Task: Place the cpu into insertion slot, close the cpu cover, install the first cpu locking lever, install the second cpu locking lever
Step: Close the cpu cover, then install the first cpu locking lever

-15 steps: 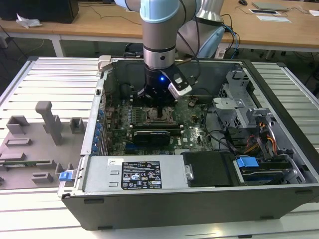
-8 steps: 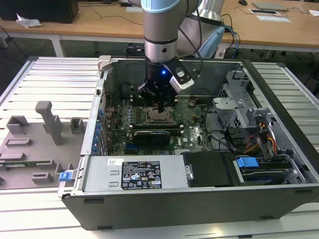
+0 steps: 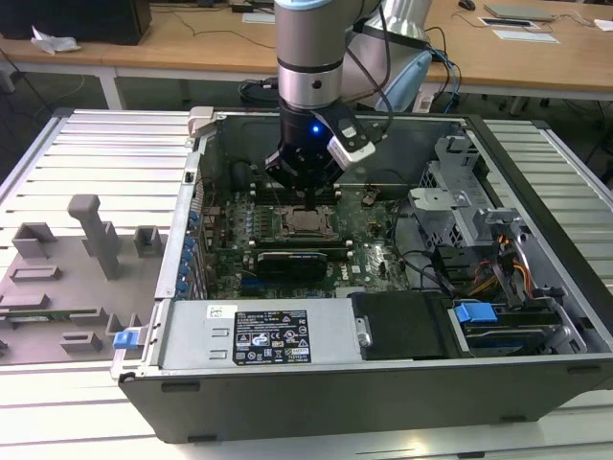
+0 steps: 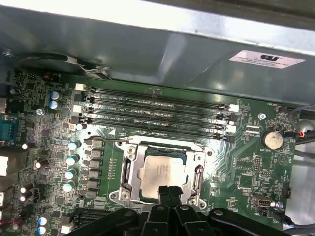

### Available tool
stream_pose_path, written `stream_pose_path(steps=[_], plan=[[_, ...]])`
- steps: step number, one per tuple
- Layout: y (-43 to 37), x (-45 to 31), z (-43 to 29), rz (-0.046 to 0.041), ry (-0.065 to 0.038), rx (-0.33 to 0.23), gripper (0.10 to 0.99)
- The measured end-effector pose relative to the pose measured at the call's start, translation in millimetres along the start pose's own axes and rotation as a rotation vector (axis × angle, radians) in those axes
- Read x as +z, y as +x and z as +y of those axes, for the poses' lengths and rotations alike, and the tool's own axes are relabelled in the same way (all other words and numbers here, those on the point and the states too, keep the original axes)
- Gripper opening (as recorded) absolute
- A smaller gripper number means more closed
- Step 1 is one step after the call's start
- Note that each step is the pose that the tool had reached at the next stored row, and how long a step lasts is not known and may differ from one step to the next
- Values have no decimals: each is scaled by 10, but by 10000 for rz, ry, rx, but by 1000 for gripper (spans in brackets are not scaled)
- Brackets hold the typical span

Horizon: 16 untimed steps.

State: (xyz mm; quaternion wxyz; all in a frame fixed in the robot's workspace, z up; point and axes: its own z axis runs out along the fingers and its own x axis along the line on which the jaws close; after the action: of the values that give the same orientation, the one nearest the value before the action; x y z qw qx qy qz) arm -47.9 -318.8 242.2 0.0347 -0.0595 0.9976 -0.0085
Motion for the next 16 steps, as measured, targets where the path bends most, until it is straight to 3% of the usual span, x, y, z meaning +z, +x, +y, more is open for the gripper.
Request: stream_pose_path(steps=[13,16], plan=[[0,-6,0,1,2,1,106],[-2,-39,-1,2,2,0,106]])
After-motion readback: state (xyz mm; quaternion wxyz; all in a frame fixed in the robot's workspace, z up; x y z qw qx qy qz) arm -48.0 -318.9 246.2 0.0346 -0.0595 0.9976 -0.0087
